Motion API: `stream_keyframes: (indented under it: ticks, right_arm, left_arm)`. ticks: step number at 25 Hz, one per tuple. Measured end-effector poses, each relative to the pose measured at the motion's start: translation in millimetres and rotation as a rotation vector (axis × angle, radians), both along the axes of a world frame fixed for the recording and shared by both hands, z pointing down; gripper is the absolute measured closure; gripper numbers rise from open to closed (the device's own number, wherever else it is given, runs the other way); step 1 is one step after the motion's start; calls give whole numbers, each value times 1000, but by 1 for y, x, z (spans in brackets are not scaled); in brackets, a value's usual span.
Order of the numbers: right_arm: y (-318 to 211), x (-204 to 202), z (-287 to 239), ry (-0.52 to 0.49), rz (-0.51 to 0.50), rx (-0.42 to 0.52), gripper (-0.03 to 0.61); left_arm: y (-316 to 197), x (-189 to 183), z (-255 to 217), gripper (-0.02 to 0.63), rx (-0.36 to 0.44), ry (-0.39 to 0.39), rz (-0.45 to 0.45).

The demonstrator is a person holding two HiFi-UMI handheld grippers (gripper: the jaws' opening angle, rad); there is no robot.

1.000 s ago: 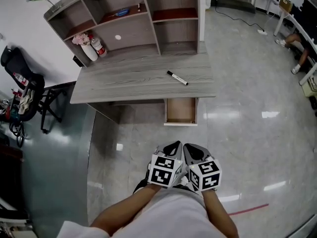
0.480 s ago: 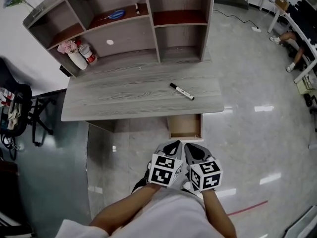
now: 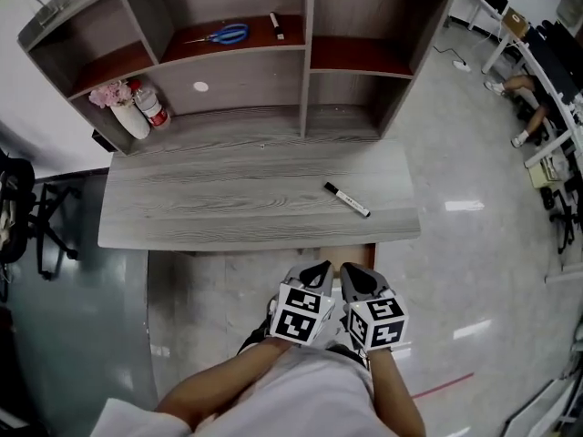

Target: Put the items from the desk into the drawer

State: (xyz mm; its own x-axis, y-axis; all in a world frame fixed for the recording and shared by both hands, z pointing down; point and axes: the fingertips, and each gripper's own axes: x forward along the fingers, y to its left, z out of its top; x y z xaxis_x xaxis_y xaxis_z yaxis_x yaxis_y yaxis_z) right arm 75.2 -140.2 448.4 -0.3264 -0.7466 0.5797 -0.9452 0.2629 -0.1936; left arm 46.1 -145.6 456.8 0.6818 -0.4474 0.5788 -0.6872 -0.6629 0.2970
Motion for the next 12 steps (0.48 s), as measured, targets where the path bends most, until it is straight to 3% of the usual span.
stream_keyframes:
  ticks: [6, 12]
  right_arm:
    - [-32, 7, -2, 87, -6, 1, 575]
    - [-61, 27, 2, 143, -55, 18, 575]
  left_arm:
    - [-30, -11, 2, 612, -28, 27, -28]
    - [-53, 7, 8, 612, -27, 6, -45]
